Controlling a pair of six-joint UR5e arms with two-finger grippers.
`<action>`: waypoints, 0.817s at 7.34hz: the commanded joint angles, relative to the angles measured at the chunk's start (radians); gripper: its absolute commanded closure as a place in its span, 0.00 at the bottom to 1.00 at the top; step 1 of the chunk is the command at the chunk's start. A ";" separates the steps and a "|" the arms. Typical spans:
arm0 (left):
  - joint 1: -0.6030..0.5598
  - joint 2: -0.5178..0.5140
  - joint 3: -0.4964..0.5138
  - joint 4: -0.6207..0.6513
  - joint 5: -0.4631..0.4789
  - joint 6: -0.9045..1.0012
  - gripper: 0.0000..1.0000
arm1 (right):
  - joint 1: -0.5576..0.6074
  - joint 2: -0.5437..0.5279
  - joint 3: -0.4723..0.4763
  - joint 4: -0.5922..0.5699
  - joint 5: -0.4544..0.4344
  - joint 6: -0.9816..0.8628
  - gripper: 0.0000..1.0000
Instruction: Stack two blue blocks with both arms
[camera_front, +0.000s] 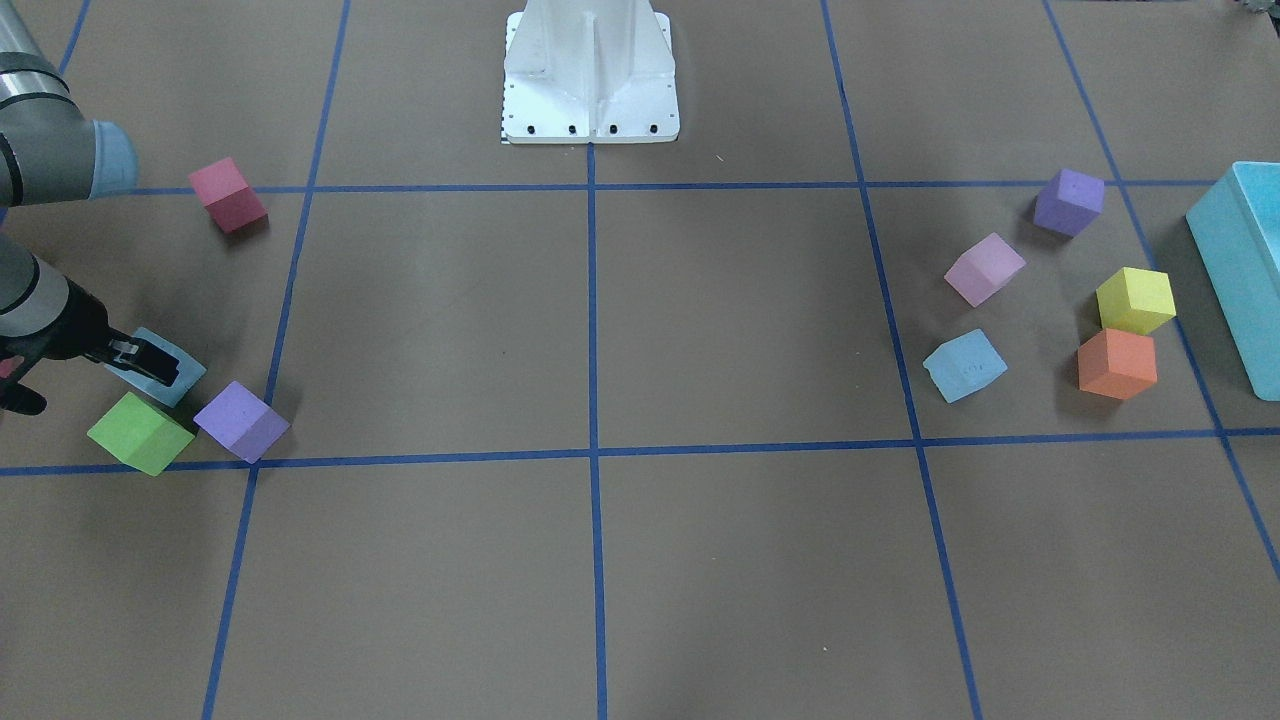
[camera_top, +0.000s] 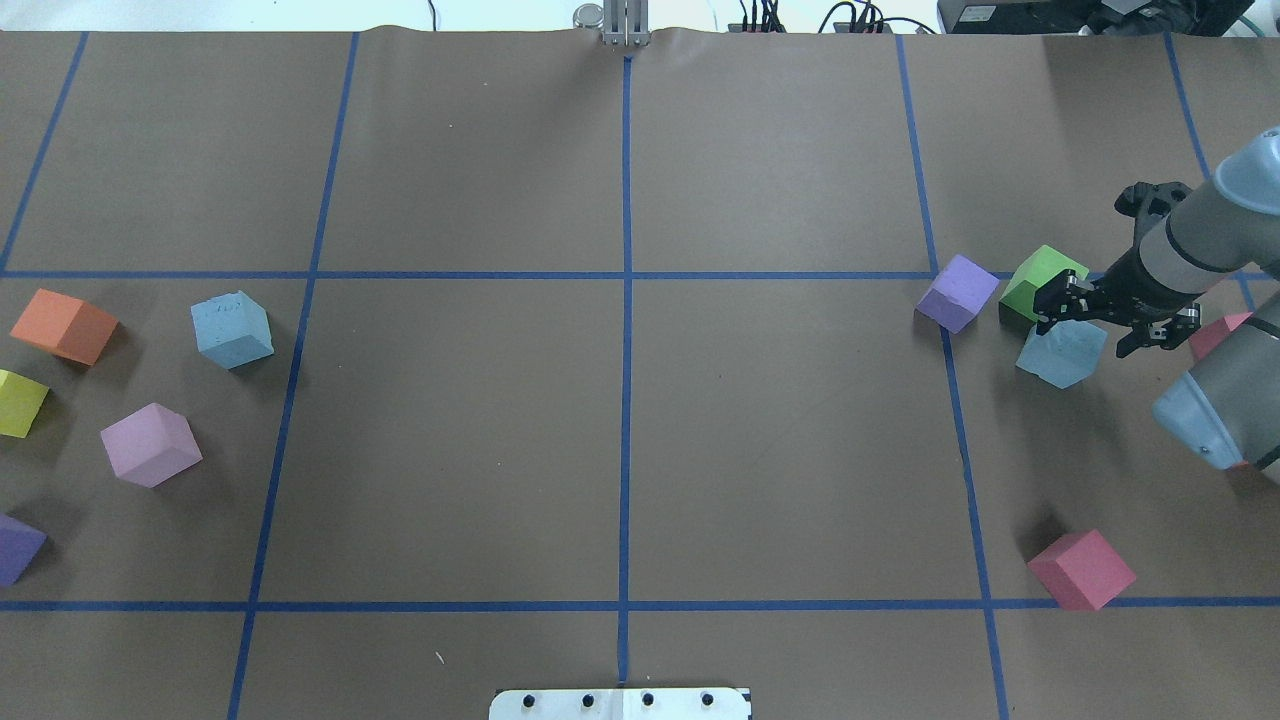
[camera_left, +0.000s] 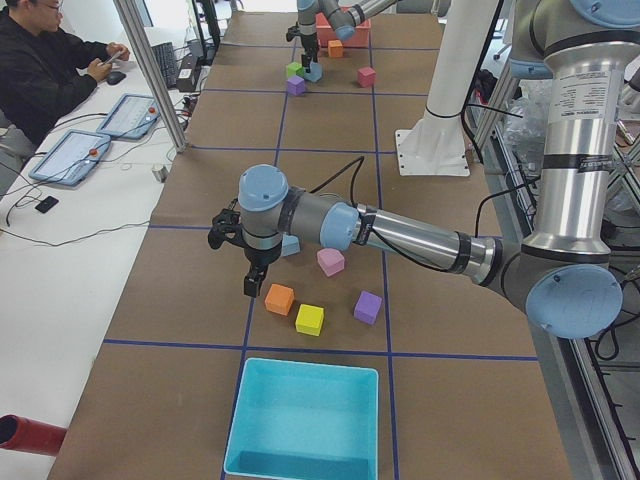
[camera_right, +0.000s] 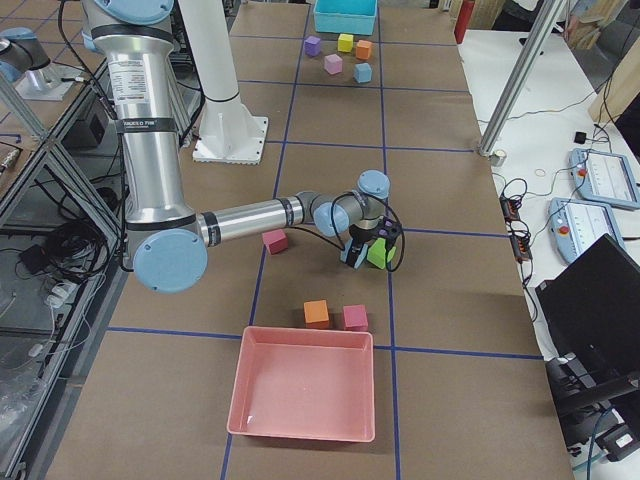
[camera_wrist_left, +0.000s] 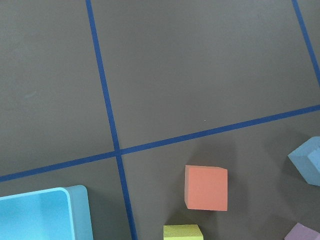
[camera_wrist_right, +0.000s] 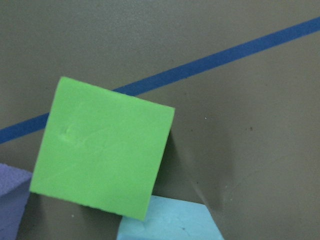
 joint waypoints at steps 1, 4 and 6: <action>-0.001 0.000 0.000 0.000 0.000 0.000 0.00 | -0.014 0.007 0.006 0.001 0.001 0.035 0.08; 0.000 0.014 0.001 -0.003 0.000 0.003 0.00 | -0.025 0.000 0.002 0.018 -0.015 0.034 0.19; 0.000 0.014 0.000 -0.005 0.000 0.003 0.00 | -0.034 -0.005 -0.034 0.081 -0.022 0.035 0.19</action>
